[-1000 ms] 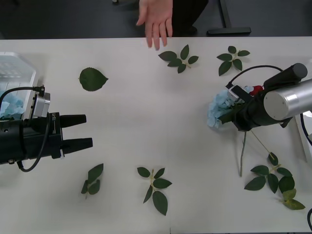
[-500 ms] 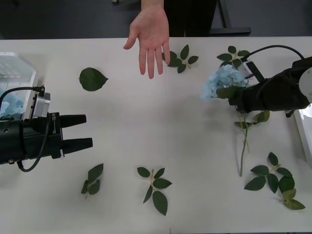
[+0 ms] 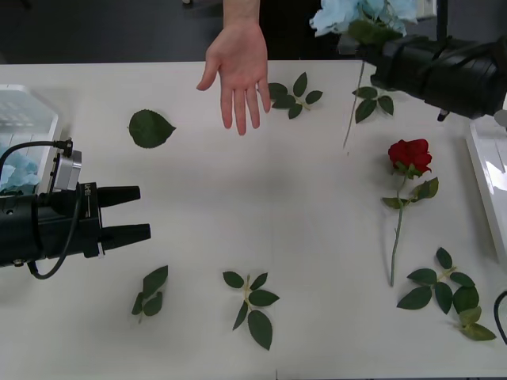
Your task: Place the red flowers into the right box and the blue flowers into the left box. If a person shows an open palm, hand one flower to the person first, then continue sorting.
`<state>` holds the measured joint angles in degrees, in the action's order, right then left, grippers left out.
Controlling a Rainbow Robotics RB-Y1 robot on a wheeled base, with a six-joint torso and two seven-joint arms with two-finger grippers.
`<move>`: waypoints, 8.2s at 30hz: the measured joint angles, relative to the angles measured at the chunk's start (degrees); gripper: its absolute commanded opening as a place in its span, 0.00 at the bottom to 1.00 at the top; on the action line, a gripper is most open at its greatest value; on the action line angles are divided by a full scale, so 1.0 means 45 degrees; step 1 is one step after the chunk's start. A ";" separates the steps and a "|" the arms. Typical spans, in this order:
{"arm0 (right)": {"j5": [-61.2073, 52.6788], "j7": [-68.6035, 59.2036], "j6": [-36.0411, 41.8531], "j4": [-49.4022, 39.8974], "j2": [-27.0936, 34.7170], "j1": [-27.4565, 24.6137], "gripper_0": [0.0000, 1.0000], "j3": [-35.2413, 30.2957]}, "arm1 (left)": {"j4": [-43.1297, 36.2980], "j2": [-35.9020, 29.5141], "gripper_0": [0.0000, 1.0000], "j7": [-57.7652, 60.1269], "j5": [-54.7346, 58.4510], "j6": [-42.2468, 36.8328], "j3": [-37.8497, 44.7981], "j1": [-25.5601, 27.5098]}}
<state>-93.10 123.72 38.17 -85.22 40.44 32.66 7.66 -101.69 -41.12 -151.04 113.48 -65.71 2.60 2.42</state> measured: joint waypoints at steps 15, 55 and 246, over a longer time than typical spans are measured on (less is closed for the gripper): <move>-0.1821 0.4088 -0.3344 0.0005 -0.1487 0.2493 0.00 0.0033 | 0.0000 0.0000 1.00 0.0000 0.0000 0.0000 0.0000 0.0000; -0.5043 0.6907 -0.3001 0.0004 -0.2291 0.3102 0.99 0.0205 | 0.0000 0.0000 1.00 0.0000 0.0000 0.0000 0.0000 0.0000; 0.1767 0.3125 0.6626 -0.0122 0.4452 -0.1734 0.77 0.0300 | 0.0009 -0.0002 1.00 0.0000 0.0005 0.0000 -0.0002 0.0000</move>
<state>-85.15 137.79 67.99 -85.77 60.48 24.86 9.01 -101.65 -41.13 -151.04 113.50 -65.71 2.59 2.42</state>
